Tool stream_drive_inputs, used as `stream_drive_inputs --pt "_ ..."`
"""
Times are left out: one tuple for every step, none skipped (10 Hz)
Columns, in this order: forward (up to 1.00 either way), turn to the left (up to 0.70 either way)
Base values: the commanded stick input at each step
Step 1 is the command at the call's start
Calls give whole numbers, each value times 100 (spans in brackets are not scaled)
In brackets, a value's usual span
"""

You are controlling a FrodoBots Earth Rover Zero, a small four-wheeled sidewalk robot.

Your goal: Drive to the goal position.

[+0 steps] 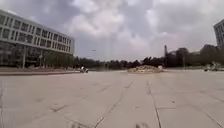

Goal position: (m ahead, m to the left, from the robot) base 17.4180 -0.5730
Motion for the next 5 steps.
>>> stream_drive_inputs --pt "62 5" --pt "61 8" --pt "60 11" --pt "59 13" --pt "59 14"
